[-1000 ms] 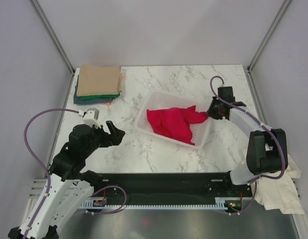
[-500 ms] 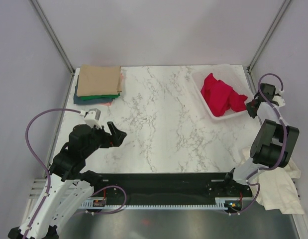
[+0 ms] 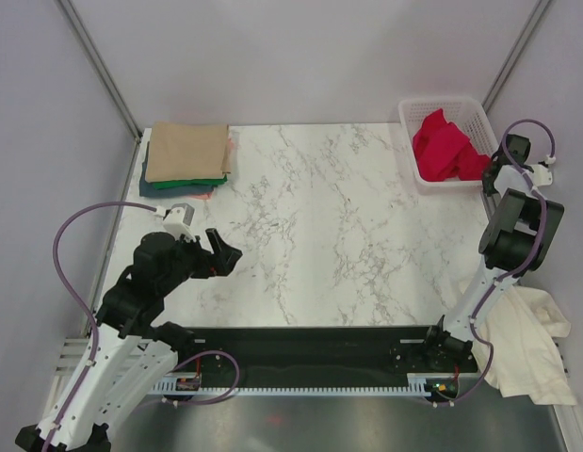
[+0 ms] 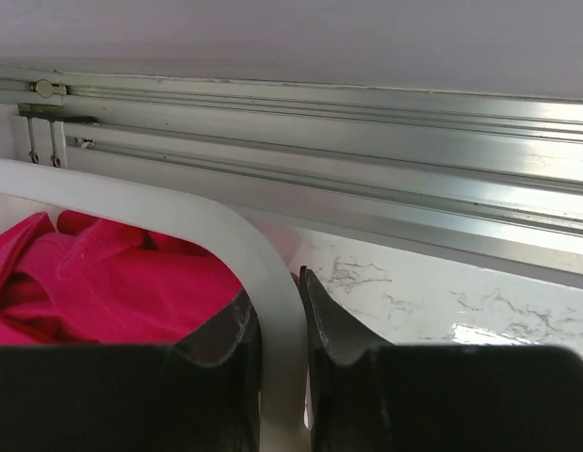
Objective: Fold and stack the t-shirts
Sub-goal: Move the tshirt to the center of the board
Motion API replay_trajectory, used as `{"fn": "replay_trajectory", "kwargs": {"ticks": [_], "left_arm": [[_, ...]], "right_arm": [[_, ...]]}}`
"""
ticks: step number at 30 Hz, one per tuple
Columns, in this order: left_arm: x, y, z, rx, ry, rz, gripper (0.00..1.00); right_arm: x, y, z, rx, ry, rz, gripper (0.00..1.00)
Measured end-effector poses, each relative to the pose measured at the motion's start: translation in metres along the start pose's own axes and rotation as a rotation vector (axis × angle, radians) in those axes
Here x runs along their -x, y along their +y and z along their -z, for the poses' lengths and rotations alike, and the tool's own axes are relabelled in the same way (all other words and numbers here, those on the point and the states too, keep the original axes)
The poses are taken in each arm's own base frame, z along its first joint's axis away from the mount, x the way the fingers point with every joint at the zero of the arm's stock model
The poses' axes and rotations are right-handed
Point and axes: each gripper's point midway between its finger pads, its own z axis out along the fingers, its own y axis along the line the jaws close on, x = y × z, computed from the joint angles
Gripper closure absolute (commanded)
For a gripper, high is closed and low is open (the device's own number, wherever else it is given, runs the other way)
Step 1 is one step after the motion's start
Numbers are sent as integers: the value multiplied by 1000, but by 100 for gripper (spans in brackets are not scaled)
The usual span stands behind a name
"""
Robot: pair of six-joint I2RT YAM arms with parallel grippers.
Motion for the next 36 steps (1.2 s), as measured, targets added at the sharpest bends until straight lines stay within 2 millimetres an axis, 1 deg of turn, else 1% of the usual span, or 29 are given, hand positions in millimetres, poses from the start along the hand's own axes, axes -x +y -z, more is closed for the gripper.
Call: {"fn": "replay_trajectory", "kwargs": {"ticks": [3, 4, 6, 7, 8, 10, 12, 13, 15, 16, 19, 22, 23, 25, 26, 27, 28, 30, 31, 33, 36], "left_arm": [[1, 0, -1, -1, -2, 0, 1], [1, 0, -1, -2, -3, 0, 2], [1, -1, -1, -2, -3, 0, 2], [1, -1, -1, -2, -3, 0, 2], [1, -1, -1, -2, -4, -1, 2], [1, -1, -1, -2, -5, -1, 2], [2, -1, -1, -3, -5, -1, 1], [2, -1, -1, -3, -5, -1, 1], [1, -1, -1, -3, -5, -1, 2], [1, -1, -1, -5, -5, -1, 2], [1, -2, -1, -7, -4, -1, 2], [1, -2, 0, -9, -4, -1, 2], [1, -2, 0, -9, -4, -1, 1], [1, -2, 0, -10, -4, -1, 2], [2, -2, 0, -10, -5, -1, 2], [2, -2, 0, -11, -6, -1, 2], [2, -2, 0, -11, -7, -1, 2], [2, -2, 0, -12, -8, -1, 2], [2, -3, 0, -13, -10, -2, 2], [3, -3, 1, -15, -13, -2, 2], [3, -3, 1, -15, -14, -2, 2]], "right_arm": [[1, 1, -2, -13, 1, -6, 81], [1, 2, -2, -17, 1, -7, 65], [3, 4, -4, -22, -7, -13, 44], [4, 7, -5, -17, -9, -14, 25], [5, 12, -4, -2, -9, -22, 18], [5, 19, -2, 22, -15, -12, 9], [5, 19, 1, 34, -15, 8, 6], [4, 17, 3, 37, -12, 22, 2], [5, 8, 15, 37, -10, 60, 2], [8, 5, 24, 40, -15, 77, 2], [30, 2, 64, 75, -55, 116, 2], [59, 3, 117, 139, -128, 132, 2], [69, 2, 137, 163, -158, 134, 2], [81, -5, 171, 200, -203, 134, 2], [84, -12, 186, 209, -215, 136, 2], [86, -20, 200, 227, -228, 135, 2], [83, -33, 210, 227, -230, 143, 2], [72, -64, 221, 204, -226, 160, 2], [66, -81, 222, 179, -219, 173, 2], [51, -125, 222, 108, -199, 206, 2], [41, -173, 221, 18, -194, 233, 2]]}}
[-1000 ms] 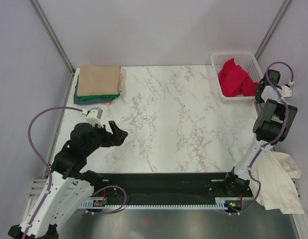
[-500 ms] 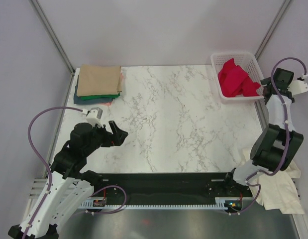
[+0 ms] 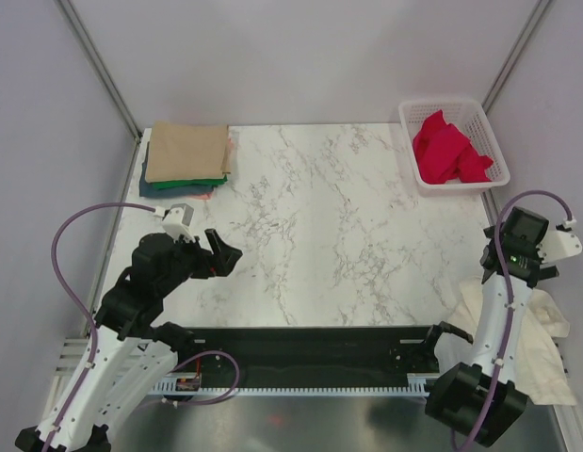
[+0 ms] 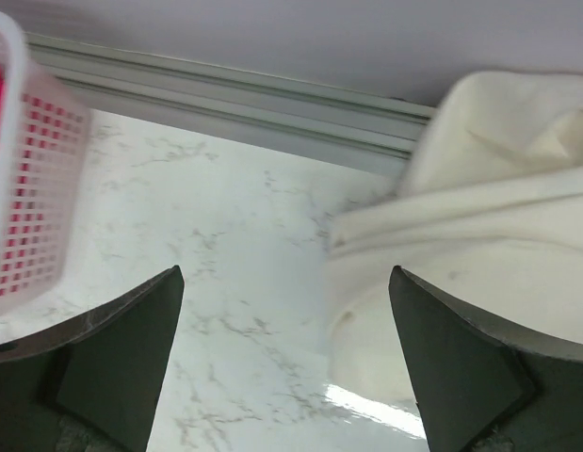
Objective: Fold and stack the t-shirts
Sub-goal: Move the tshirt to the center of the board
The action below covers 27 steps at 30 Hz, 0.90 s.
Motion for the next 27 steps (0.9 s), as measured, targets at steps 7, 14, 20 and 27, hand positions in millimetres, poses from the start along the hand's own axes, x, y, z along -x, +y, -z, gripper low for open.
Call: {"fn": "replay_trajectory", "kwargs": {"ticks": [7, 14, 20, 27], "left_arm": [[-4, -1, -2, -10, 19, 0, 2], [-7, 0, -5, -6, 37, 2, 2], [-8, 0, -6, -5, 42, 2, 2], [-11, 1, -9, 3, 60, 3, 2]], "right_arm": [[-27, -45, -14, -137, 75, 52, 2], [-105, -64, -52, -203, 325, 130, 31], [-126, -56, -44, -103, 355, 111, 100], [-184, 38, 38, 315, 467, 221, 100]]}}
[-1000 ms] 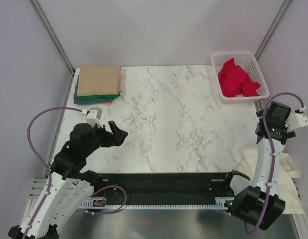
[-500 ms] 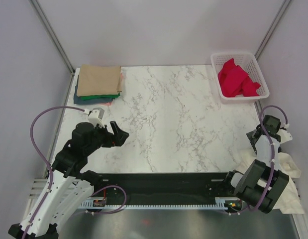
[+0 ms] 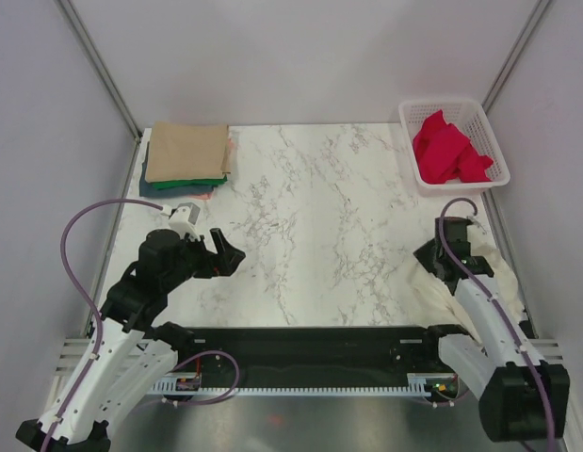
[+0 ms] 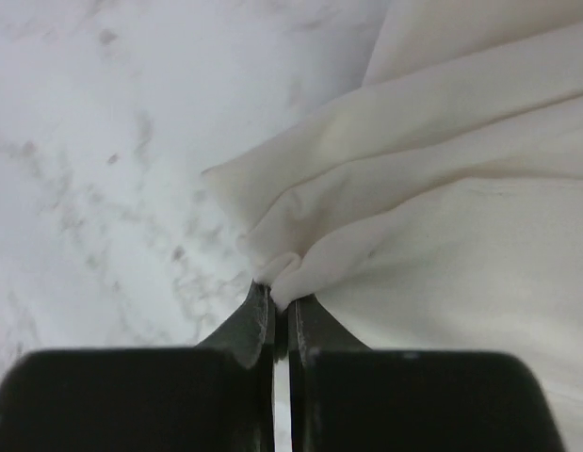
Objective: Fold and stack the t-shirts
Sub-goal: Move the tshirt to the center of the board
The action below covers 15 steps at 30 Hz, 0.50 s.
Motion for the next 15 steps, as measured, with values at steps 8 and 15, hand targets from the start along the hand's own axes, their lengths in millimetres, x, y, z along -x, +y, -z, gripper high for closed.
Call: {"fn": "replay_trajectory", "kwargs": {"ticks": [8, 15], "left_arm": [[2, 0, 2, 1, -16, -1, 2], [2, 1, 2, 4, -18, -1, 2]], "right_arm": [[-72, 134, 103, 417, 127, 172, 100], [-61, 186, 162, 545, 67, 192, 100]]}}
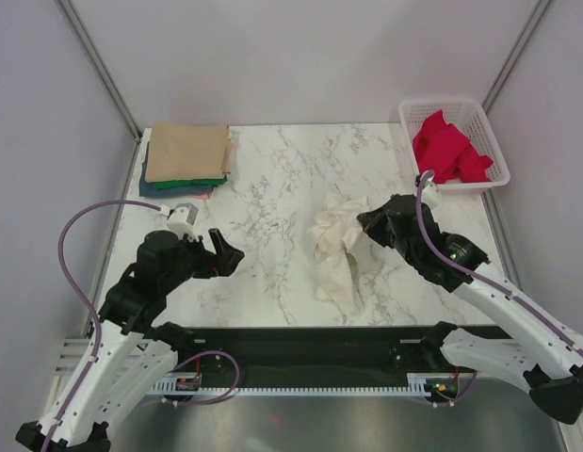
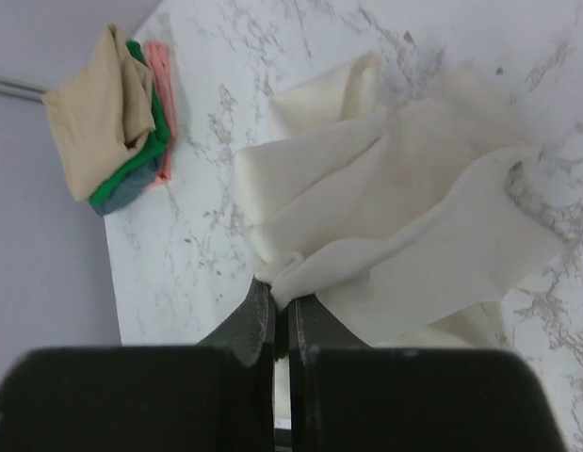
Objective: Fold and stack the t-shirts
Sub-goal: Move the tshirt to the center of the board, then flatten the tshirt out
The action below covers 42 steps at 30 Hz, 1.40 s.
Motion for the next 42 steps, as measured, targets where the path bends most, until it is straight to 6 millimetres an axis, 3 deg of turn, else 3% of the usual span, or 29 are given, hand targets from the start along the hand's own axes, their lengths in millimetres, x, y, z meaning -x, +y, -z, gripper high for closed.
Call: {"fn": "replay_trajectory", "kwargs": {"ticks": [1, 2, 5, 7, 9, 14, 16, 18, 23, 28, 31, 39, 42], "left_arm": [[0, 0, 0, 1, 0, 0, 2], [0, 0, 0, 1, -1, 0, 2], [1, 1, 0, 7, -4, 0, 3], [1, 2, 0, 10, -5, 0, 4], [0, 1, -1, 9, -2, 1, 6], [-15, -8, -14, -30, 98, -8, 11], [-30, -17, -24, -55, 176, -29, 15], [-53, -38, -33, -113, 256, -65, 16], [-135, -93, -38, -228, 458, -186, 15], [-203, -116, -60, -161, 604, -273, 12], [-219, -124, -75, -121, 625, -277, 12], [-228, -160, -113, -94, 589, -239, 14], [-238, -165, -124, -54, 593, -237, 16]], "right_arm": [[9, 4, 5, 10, -29, -2, 100], [17, 8, 10, 21, -56, -3, 85], [36, 7, 25, 40, -130, -12, 2], [42, -1, 29, 22, -164, -8, 2], [38, -22, 26, -49, -170, 5, 2], [-5, -105, 6, -305, -85, 125, 2], [-12, -122, 8, -334, -71, 145, 2], [-8, -122, 13, -313, -86, 140, 2], [-1, -116, 18, -260, -121, 124, 2], [-15, -135, 14, -279, -95, 147, 2], [-20, -145, 17, -271, -88, 148, 2], [-16, -144, 27, -220, -112, 122, 2], [-17, -145, 27, -219, -102, 128, 2]]}}
